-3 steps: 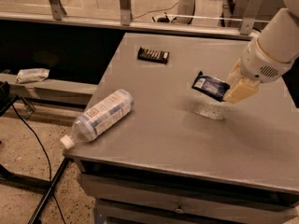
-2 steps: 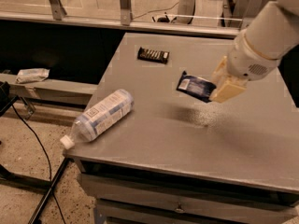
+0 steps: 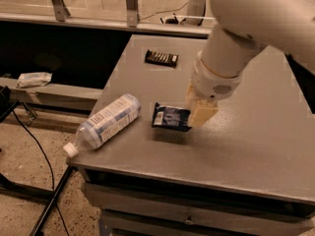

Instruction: Move rxbar blueberry near blue plastic bottle

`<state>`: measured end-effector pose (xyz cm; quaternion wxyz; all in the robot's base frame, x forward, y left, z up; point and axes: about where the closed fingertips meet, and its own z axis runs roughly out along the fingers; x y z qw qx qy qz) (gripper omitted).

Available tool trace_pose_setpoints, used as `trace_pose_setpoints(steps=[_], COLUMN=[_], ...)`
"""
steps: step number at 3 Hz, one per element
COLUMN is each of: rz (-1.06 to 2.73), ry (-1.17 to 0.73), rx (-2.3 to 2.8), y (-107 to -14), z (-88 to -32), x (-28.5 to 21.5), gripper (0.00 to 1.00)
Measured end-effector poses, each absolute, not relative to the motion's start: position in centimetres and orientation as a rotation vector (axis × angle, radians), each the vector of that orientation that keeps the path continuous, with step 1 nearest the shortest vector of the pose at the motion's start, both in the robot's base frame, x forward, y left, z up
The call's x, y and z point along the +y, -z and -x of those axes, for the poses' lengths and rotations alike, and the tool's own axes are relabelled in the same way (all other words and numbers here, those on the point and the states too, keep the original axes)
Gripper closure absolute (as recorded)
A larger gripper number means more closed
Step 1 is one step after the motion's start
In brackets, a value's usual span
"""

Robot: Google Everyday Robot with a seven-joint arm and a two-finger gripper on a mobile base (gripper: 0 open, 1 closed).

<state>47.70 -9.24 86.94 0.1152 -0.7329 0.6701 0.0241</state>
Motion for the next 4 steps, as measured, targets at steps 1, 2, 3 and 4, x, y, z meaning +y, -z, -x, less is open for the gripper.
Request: trace_pose_setpoints(steps=[1, 2, 3, 4], rz=[2.220, 2.273, 2.292, 2.298], ry=[-0.085, -0.127, -0.154, -0.195], rx=[1.937, 1.914, 1.909, 1.931], y=[-85.8, -85.5, -85.4, -84.7], z=[-47.1, -46.6, -46.3, -46.2], x=[-6.7, -4.0, -2.7, -1.9], gripper=[1.00, 0.97, 0.74, 0.50])
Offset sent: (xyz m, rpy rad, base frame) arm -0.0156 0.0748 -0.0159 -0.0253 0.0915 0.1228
